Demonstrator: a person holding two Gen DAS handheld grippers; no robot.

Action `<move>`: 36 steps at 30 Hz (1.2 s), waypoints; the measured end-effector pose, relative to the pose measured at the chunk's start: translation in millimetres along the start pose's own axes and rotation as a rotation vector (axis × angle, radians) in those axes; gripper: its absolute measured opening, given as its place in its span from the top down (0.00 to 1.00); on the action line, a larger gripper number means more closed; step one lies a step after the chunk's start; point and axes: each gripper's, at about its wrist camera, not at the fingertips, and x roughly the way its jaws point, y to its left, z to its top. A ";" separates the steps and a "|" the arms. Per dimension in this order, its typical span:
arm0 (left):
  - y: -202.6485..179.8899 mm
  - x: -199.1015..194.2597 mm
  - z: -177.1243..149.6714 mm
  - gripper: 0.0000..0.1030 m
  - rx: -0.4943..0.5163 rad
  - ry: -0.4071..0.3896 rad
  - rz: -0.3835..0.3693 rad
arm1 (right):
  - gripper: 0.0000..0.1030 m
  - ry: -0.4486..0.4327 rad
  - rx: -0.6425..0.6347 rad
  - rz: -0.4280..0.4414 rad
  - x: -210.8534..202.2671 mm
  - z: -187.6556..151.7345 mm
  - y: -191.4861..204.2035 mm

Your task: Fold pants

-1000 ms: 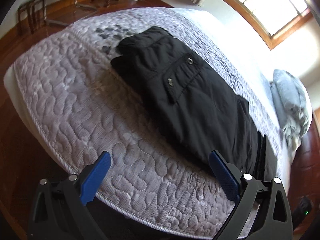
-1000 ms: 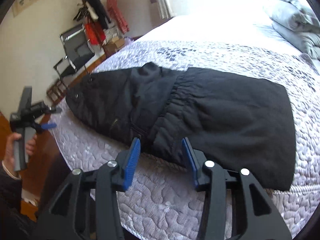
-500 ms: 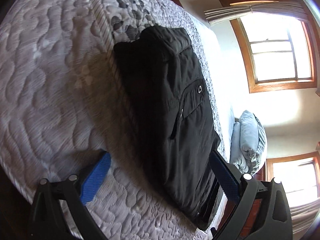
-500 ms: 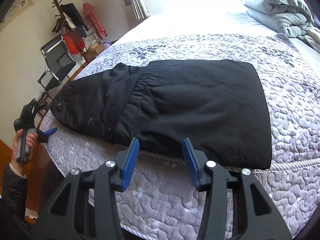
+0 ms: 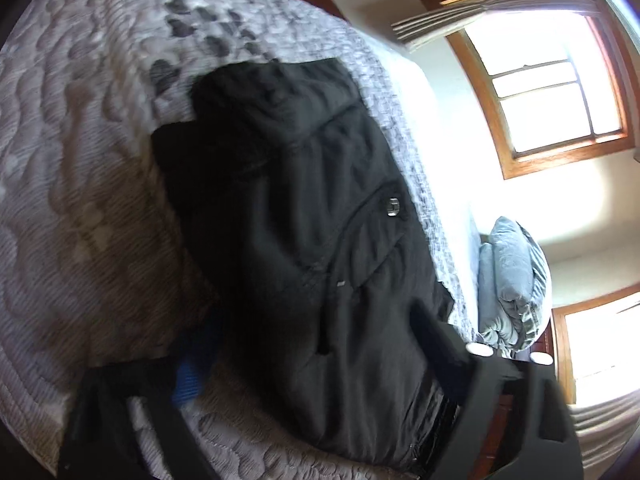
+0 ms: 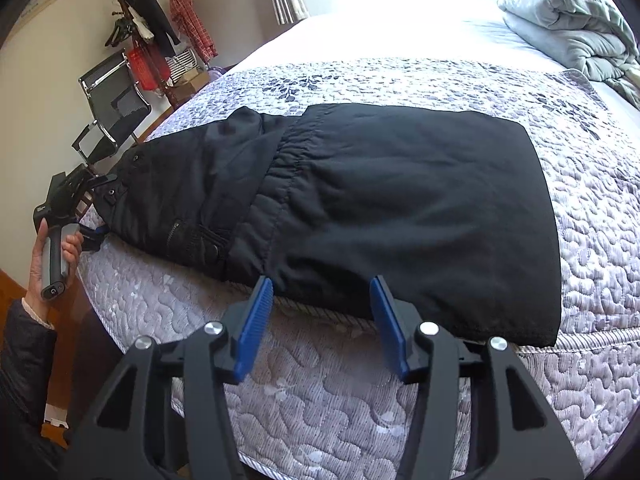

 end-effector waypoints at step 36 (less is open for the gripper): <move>-287.8 57.3 -186.5 0.62 0.993 -0.053 0.002 | 0.44 -0.065 0.122 -0.048 -23.2 -6.5 -48.1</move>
